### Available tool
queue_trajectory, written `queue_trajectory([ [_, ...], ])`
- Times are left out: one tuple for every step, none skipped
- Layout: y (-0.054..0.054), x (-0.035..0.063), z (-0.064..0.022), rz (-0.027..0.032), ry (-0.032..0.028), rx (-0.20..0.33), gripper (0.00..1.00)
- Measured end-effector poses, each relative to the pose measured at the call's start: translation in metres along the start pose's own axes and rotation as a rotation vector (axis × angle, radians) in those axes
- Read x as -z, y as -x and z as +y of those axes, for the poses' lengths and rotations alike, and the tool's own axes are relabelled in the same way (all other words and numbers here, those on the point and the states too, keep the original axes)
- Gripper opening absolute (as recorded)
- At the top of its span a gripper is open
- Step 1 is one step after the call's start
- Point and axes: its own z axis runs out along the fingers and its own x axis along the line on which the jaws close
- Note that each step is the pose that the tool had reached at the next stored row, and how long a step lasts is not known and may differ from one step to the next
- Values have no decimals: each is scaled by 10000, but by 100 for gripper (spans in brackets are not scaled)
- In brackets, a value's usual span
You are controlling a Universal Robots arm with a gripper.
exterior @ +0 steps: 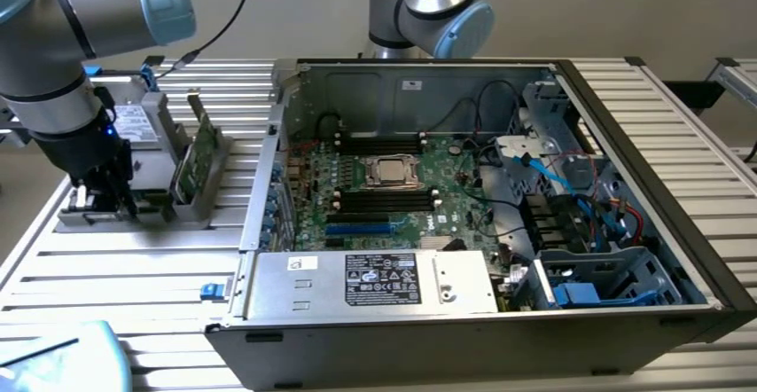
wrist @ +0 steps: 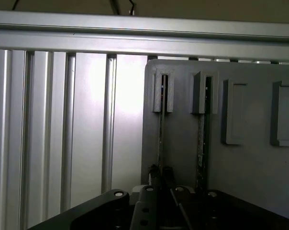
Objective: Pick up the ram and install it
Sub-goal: 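Pick up the ram and move it above insertion slot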
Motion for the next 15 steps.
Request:
queue_trajectory([
  [0,0,0,0,0,0,14],
  [0,0,0,0,0,0,14],
  [0,0,0,-2,-1,0,14],
  [0,0,0,-7,-1,2,14],
  [0,1,0,-12,-3,1,14],
  [0,3,0,-19,-5,2,14],
  [0,7,0,-26,-3,2,14],
  [0,13,1,-33,-1,3,14],
  [0,18,2,-42,0,3,14],
  [0,23,1,-52,-2,3,14],
  [0,27,2,-60,-3,4,14],
  [1,32,2,-67,-3,4,14],
  [0,37,2,-73,-3,4,14],
  [1,42,2,-79,-3,5,14],
  [1,46,3,-86,-3,5,14],
])
